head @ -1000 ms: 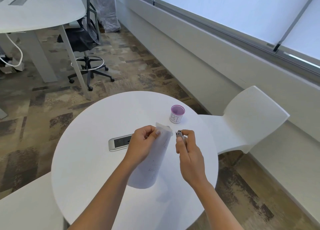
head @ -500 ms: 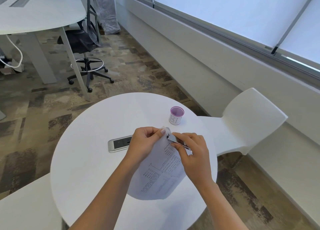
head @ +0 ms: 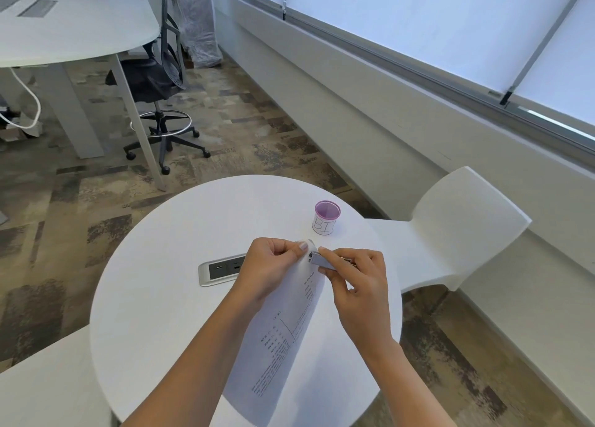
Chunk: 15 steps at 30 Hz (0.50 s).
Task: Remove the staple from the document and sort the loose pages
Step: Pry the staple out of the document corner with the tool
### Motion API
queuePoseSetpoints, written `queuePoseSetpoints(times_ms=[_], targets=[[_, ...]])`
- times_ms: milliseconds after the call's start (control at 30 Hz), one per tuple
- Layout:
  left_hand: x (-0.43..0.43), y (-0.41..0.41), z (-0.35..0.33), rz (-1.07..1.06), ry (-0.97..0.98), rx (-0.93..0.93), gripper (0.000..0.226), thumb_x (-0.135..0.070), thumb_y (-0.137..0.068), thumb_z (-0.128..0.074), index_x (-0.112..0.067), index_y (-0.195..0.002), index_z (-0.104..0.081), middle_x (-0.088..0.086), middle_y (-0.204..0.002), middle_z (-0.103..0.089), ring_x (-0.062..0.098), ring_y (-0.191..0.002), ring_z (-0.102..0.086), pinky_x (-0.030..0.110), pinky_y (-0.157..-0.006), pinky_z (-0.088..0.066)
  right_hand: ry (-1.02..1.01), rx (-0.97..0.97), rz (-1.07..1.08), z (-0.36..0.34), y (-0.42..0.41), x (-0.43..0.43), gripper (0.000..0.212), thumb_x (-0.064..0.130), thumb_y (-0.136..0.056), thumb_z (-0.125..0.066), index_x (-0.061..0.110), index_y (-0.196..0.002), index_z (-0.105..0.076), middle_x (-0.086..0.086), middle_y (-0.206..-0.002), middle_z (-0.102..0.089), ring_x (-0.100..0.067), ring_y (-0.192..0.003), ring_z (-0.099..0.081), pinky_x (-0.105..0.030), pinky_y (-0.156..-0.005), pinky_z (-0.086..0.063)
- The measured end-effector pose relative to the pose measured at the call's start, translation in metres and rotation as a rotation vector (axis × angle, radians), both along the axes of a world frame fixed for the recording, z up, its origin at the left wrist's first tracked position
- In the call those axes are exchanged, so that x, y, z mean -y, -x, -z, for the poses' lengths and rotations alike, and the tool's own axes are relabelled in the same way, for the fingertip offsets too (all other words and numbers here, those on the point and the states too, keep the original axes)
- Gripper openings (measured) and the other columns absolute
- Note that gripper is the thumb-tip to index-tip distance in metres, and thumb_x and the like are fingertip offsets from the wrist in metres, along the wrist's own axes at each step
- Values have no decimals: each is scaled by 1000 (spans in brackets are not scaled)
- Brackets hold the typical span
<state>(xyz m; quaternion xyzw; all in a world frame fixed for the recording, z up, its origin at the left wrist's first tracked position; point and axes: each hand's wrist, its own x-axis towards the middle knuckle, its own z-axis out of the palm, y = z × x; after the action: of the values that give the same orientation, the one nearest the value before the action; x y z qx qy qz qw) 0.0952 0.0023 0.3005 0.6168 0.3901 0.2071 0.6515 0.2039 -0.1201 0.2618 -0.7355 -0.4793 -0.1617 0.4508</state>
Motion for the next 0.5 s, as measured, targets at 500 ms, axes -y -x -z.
queuePoseSetpoints(times_ms=[500], targets=[[3, 0, -9, -21, 39, 62, 28, -33, -88, -70, -6, -82, -77, 5, -71, -73, 17, -62, -61, 25, -61, -51, -24, -181, 34, -10, 3, -1, 30, 10, -83, -74, 23, -110, -73, 9, -98, -67, -11, -96, -48, -11, -82, -40]])
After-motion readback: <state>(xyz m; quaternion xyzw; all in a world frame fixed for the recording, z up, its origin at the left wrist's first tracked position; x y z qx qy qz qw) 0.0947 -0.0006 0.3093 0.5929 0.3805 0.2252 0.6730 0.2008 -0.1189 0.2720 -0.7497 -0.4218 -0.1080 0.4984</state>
